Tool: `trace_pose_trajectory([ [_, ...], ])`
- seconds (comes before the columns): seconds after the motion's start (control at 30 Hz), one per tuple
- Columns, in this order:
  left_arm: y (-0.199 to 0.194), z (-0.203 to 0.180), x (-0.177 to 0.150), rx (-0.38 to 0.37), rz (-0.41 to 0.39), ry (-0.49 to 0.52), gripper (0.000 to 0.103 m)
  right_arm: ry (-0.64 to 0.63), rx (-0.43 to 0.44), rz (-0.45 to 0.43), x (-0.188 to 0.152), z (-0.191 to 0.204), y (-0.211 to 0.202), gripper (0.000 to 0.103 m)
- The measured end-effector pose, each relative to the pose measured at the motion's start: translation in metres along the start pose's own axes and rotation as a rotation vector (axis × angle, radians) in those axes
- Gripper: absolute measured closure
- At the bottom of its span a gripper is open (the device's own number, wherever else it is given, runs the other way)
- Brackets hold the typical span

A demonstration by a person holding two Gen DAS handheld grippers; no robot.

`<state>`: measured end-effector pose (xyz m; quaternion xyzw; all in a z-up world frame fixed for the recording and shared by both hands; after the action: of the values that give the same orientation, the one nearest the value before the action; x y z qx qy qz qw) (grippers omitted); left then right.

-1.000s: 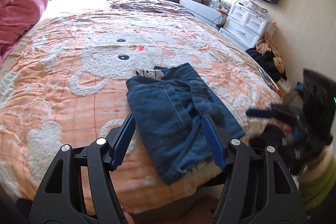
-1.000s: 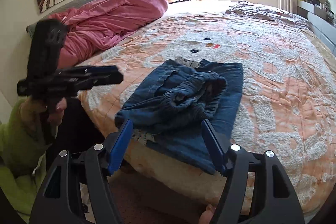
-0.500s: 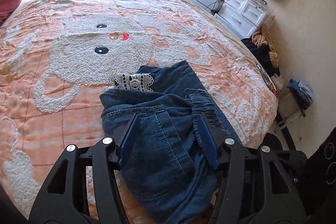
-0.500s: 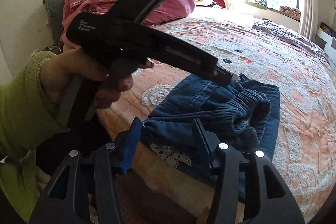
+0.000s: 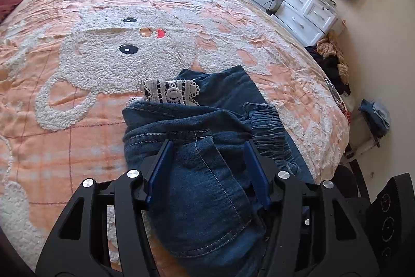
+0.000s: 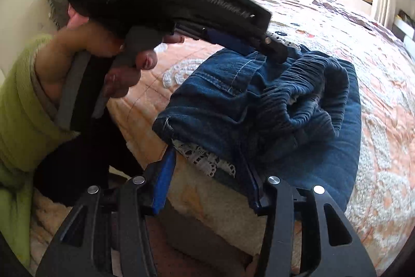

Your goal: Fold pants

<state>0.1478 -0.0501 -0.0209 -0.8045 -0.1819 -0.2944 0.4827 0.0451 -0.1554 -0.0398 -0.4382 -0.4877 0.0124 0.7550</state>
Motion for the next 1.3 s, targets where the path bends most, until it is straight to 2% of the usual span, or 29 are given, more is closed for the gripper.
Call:
trace_pose_trajectory([
  [0.23, -0.014, -0.003, 0.003, -0.004, -0.029, -0.008, 0.054, 0.081, 0.020, -0.083, -0.002, -0.014, -0.038, 0.056],
  [0.33, -0.026, -0.007, 0.005, 0.019, -0.050, 0.008, 0.048, 0.100, -0.003, -0.113, -0.003, -0.022, -0.055, 0.056],
  [0.53, -0.046, -0.017, 0.004, 0.062, -0.086, 0.043, 0.043, 0.142, -0.057, -0.166, -0.003, -0.036, -0.083, 0.041],
  [0.6, -0.051, -0.020, 0.003, 0.083, -0.096, 0.056, 0.039, 0.161, -0.065, -0.181, 0.001, -0.043, -0.088, 0.040],
  [0.97, -0.068, -0.029, -0.002, 0.125, -0.126, 0.069, 0.020, 0.265, -0.175, -0.254, 0.008, -0.061, -0.111, 0.019],
  [1.1, -0.069, -0.028, -0.006, 0.130, -0.129, 0.058, 0.014, 0.295, -0.215, -0.270, 0.010, -0.074, -0.119, 0.017],
  [1.3, -0.068, -0.025, -0.010, 0.160, -0.122, 0.052, 0.010, 0.332, -0.260, -0.285, 0.010, -0.088, -0.122, 0.012],
])
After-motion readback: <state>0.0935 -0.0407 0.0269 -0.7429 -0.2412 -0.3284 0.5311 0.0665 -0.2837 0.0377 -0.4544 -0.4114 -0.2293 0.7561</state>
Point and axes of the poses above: each gripper's, at about its wrist camera, not at the fingertips, and y roughly the way its jaws point, z to its left, x to its top, the point moved 1 cm from there along y, roughly the way its jaws point, and after that the axes turned 5 degrees about -z, right-handed, at the moved point
